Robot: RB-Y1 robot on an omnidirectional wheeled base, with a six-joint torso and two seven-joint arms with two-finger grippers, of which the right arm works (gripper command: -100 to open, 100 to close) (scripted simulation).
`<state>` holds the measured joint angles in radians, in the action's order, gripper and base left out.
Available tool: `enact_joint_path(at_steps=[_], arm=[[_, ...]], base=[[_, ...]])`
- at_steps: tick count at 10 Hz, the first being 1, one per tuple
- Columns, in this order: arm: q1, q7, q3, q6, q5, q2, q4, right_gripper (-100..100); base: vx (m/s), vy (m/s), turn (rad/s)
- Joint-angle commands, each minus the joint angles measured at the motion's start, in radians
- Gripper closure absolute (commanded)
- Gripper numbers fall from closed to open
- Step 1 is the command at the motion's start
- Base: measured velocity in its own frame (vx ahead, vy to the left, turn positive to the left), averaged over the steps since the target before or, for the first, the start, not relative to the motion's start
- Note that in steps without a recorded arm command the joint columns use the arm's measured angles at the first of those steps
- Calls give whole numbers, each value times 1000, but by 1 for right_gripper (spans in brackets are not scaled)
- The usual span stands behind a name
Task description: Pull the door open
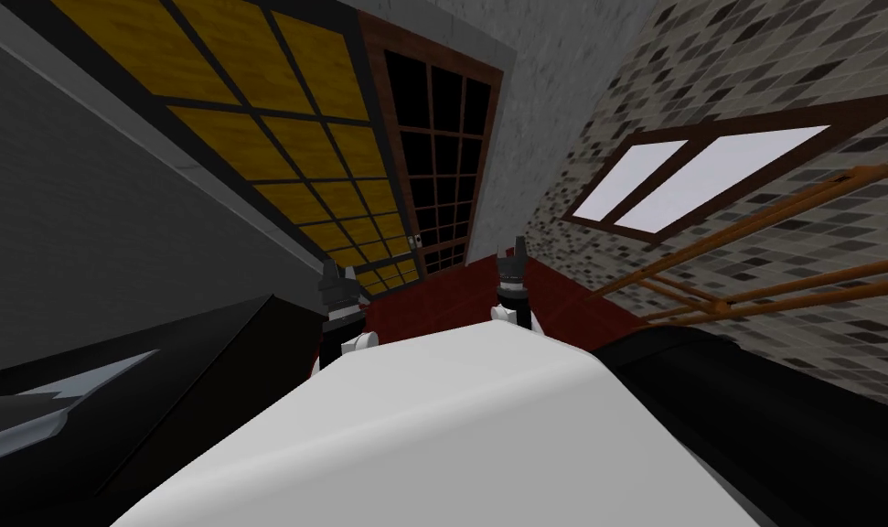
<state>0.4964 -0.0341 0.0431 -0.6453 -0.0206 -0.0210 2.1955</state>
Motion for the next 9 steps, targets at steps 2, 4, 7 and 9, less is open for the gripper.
enact_joint_path(at_steps=[2,4,7,9], arm=[[-8,-43,17,-11,11,-11,-49,-100],[-11,-75,28,-22,22,-17,-87,-100],[-17,-132,45,-40,39,-27,-152,-100],[-21,-171,57,-53,52,-33,-197,-100]], base=[[100,51,74],[102,32,68],[96,46,76],[109,62,72]])
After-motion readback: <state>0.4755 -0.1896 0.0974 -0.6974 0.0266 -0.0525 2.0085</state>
